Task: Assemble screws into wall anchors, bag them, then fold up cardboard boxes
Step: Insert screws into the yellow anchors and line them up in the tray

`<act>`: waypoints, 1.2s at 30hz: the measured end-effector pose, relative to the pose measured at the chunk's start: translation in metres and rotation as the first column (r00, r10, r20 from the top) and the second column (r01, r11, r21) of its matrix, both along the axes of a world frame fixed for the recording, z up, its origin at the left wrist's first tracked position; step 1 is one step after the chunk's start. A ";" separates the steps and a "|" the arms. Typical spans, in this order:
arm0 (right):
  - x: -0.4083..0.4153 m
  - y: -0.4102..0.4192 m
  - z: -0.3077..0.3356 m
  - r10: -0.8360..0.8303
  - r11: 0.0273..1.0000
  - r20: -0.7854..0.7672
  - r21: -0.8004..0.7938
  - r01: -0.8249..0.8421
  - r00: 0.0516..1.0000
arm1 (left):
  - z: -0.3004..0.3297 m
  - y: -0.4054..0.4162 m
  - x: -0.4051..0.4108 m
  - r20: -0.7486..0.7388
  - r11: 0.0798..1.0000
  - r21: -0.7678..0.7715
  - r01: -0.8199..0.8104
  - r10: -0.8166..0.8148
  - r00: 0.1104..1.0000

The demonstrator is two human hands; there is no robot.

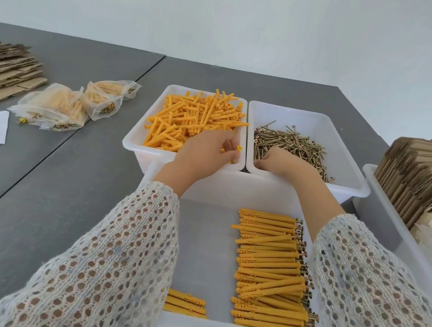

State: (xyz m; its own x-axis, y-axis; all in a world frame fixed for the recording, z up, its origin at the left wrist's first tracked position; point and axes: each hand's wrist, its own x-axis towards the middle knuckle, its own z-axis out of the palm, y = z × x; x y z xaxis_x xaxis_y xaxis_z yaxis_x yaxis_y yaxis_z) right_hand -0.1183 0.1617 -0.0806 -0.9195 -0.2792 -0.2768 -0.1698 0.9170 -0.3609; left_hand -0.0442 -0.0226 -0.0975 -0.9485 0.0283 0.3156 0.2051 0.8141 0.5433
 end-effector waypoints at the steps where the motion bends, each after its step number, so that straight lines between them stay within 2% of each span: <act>1: -0.002 -0.003 -0.001 -0.021 1.000 -0.025 0.006 0.021 0.999 | 0.000 0.000 -0.001 0.008 1.000 0.002 -0.005 0.005 1.000; 4: -0.003 -0.011 -0.002 -0.080 0.996 -0.065 0.041 0.083 0.995 | -0.002 0.002 0.000 -0.028 0.999 0.000 -0.044 0.044 0.999; 6: -0.006 -0.009 -0.005 -0.114 0.993 -0.074 -0.005 0.114 0.991 | -0.002 0.003 0.002 -0.109 0.996 0.014 -0.084 0.085 0.990; 8: -0.006 -0.003 -0.007 -0.169 0.981 -0.118 -0.119 0.155 0.978 | -0.001 0.005 0.002 -0.198 0.993 0.026 -0.113 0.116 0.973; 10: -0.004 0.002 -0.009 -0.270 0.940 -0.225 -0.273 0.205 0.936 | 0.001 0.007 0.003 -0.268 0.991 0.033 -0.133 0.137 0.954; 13: 0.002 0.005 -0.005 -0.425 0.868 -0.416 -0.440 0.231 0.804 | 0.001 0.008 0.003 -0.309 0.989 0.036 -0.145 0.149 0.939; 16: 0.008 0.000 0.001 -0.527 0.779 -0.474 -0.601 0.178 0.705 | 0.000 0.008 0.005 -0.347 0.988 0.014 -0.151 0.146 0.926; 19: 0.016 -0.007 0.010 -0.567 0.617 -0.467 -0.786 -0.025 0.679 | 0.001 0.009 0.007 -0.389 0.990 0.003 -0.140 0.130 0.912; 23: 0.026 -0.018 0.024 -0.493 0.501 -0.460 -0.844 -0.190 0.738 | 0.003 0.010 0.009 -0.430 0.994 -0.015 -0.105 0.088 0.899; 27: 0.035 -0.026 0.036 -0.480 0.419 -0.472 -0.864 -0.280 0.739 | 0.002 0.011 0.010 -0.449 0.993 -0.052 -0.104 0.070 0.891; 36: 0.040 -0.021 0.034 -0.553 0.375 -0.408 -0.900 -0.220 0.726 | 0.004 0.013 0.013 -0.452 0.989 -0.114 -0.092 0.031 0.891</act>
